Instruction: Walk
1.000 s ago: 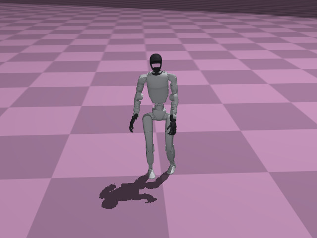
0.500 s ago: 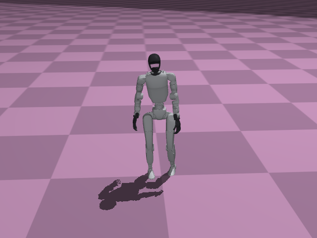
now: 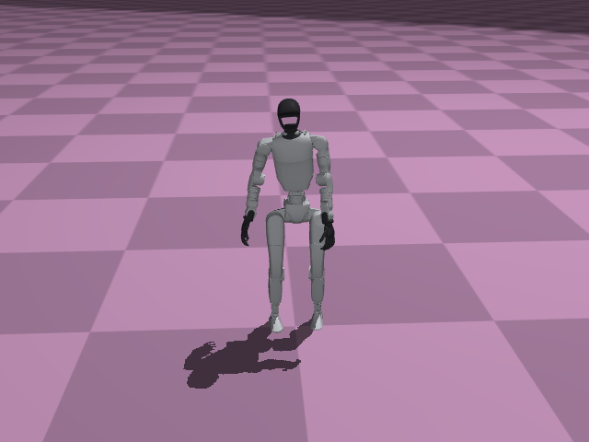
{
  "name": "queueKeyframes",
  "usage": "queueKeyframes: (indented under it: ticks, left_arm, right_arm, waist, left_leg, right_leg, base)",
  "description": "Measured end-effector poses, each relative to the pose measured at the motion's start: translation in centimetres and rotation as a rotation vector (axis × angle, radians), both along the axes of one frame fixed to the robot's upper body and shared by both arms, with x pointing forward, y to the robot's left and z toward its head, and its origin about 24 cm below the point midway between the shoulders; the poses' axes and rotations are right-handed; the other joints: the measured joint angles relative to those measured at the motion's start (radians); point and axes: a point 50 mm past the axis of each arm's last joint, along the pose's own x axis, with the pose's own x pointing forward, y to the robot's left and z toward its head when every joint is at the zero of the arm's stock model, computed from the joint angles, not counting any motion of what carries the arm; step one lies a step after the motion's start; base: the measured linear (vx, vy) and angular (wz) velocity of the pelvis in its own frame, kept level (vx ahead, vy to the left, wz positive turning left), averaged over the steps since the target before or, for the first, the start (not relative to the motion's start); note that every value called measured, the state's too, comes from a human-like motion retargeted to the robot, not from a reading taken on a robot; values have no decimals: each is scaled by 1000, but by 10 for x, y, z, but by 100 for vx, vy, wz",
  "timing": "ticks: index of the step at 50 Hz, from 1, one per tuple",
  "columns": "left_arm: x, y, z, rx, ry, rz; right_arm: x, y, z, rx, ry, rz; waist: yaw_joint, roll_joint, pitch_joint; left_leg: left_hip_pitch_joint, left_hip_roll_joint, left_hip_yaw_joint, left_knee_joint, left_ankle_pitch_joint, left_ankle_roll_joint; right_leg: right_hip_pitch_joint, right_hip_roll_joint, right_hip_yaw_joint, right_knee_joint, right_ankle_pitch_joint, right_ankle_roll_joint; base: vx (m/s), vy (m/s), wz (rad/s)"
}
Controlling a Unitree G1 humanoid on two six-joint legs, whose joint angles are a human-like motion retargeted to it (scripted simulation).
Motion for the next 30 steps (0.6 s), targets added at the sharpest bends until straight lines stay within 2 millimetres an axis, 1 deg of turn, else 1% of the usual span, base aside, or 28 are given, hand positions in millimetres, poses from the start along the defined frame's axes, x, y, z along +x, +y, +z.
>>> queueKeyframes:
  ticks: [3,8,15,19,25,30]
  left_arm:
    - [-7,0,-4,-2,24,-1]
    - [-25,4,-12,1,77,21]
    - [-54,21,-22,30,152,92]
    - [-67,32,-25,43,179,143]
    - [-77,43,-26,47,194,199]
    - [-79,43,-27,30,194,213]
  right_arm:
    - [5,5,-1,11,-8,19]
    - [15,16,-2,34,-23,70]
    - [35,35,-2,69,-49,180]
    - [48,45,0,84,-67,247]
    - [63,57,2,102,-84,328]
    - [67,61,2,111,-73,370]
  waist:
    - [10,-3,-2]
    - [41,-9,-3]
    - [96,-19,-6]
    - [126,-23,-8]
    - [158,-29,-12]
    - [165,-35,-15]
  left_leg:
    - [9,-6,-9,-5,0,7]
    - [21,-16,-25,0,-6,18]
    - [28,-32,-43,25,-20,37]
    - [29,-42,-52,38,-27,49]
    - [30,-61,-63,48,-31,63]
    - [26,-81,-72,58,-32,73]
  right_leg:
    - [14,-5,-5,-12,4,1]
    - [40,-13,-15,-29,10,4]
    - [71,-23,-29,-47,13,9]
    - [82,-31,-36,-51,12,10]
    - [81,-47,-44,-28,-2,11]
    - [54,-64,-45,36,-30,12]
  base:
    - [3,7,9]
    - [3,6,9]
    - [3,6,9]
    - [2,6,9]
    - [1,6,9]
    - [0,3,4]
